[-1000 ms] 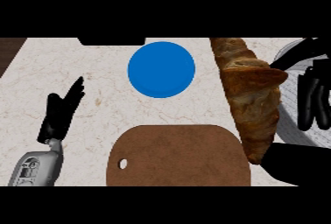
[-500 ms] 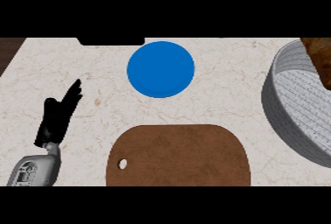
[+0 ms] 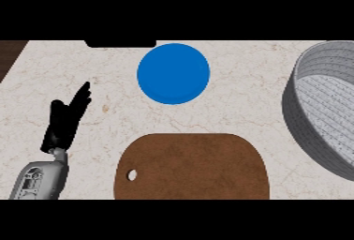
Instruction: Pick the croissant from the cutting board and place it in the basket
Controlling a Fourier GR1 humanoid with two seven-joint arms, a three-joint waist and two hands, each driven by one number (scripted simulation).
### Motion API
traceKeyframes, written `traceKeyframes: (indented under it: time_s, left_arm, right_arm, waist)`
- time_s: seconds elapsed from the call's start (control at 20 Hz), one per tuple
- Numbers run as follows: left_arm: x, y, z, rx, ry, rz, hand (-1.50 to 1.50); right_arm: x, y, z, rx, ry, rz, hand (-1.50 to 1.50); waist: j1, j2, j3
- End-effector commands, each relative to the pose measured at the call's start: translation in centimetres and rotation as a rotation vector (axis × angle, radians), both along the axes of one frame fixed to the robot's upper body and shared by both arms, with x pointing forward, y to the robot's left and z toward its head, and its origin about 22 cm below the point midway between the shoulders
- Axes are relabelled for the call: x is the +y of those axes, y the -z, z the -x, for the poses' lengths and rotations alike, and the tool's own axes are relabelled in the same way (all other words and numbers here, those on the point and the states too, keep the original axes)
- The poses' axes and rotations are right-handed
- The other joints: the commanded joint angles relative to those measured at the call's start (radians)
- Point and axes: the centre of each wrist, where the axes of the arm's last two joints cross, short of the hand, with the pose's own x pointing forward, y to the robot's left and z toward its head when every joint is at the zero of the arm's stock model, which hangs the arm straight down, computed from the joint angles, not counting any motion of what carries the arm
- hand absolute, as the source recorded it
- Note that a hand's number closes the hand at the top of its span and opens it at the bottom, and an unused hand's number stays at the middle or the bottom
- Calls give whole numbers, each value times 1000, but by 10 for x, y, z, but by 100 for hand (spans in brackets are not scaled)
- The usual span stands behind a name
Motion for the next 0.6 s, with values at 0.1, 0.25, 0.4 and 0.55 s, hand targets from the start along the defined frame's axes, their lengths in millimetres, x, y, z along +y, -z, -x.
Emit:
traceKeyframes:
  time_s: [0.1, 0.25, 0.4, 0.55]
  left_arm:
    - [-4, -13, -15, -6, -2, -16, 0]
    - [12, 0, 2, 13, -4, -21, 0]
    - [-10, -10, -10, 5, -3, -8, 0]
    - [-2, -15, -11, -9, -13, -7, 0]
  right_arm:
    - [-55, 10, -3, 22, -50, 16, 150]
    - [-92, 20, -7, 46, -81, -24, 150]
    - [-93, 52, -21, 48, -92, -25, 150]
    - [-97, 59, -36, 93, -82, -2, 150]
  waist:
    - [-2, -1, 0]
    - [4, -1, 0]
    - [4, 0, 0]
    - [7, 0, 0]
